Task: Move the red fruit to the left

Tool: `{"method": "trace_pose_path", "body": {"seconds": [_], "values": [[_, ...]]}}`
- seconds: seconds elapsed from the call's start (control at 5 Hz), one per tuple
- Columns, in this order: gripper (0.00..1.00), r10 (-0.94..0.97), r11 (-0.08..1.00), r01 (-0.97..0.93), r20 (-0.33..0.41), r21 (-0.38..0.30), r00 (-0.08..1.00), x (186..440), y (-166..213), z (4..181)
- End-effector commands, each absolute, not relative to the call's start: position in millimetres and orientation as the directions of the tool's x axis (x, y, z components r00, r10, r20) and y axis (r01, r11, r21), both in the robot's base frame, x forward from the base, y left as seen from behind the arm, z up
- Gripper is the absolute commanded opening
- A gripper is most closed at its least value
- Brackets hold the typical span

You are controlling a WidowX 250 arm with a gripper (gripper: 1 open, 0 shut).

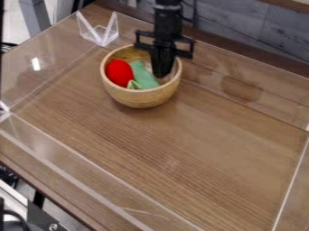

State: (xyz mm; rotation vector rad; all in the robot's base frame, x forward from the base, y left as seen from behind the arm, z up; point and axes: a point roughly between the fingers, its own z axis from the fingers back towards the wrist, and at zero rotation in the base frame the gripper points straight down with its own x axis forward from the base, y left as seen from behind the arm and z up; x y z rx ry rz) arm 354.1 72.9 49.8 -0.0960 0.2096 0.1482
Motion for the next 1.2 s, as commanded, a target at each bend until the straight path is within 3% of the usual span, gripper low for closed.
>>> {"method": "trace_pose_path", "body": {"seconds": [0.0, 0.4, 0.6, 0.8, 1.0], "values": [[0.0, 0.185, 0.974, -0.196, -0.099, -0.112, 0.978, 367.6, 90.7, 100.7], [0.0, 0.229, 0.949, -0.239, -0.073, -0.206, 0.971, 371.4, 106.8, 141.4], [0.0, 0.257, 0.942, -0.268, -0.08, -0.202, 0.963, 371.8, 110.0, 137.8], [1.0, 0.283, 0.937, -0.296, -0.096, -0.185, 0.954, 372.8, 111.1, 124.8], [1.0, 0.33, 0.924, -0.345, -0.11, -0.168, 0.938, 369.5, 125.1, 103.7]]}}
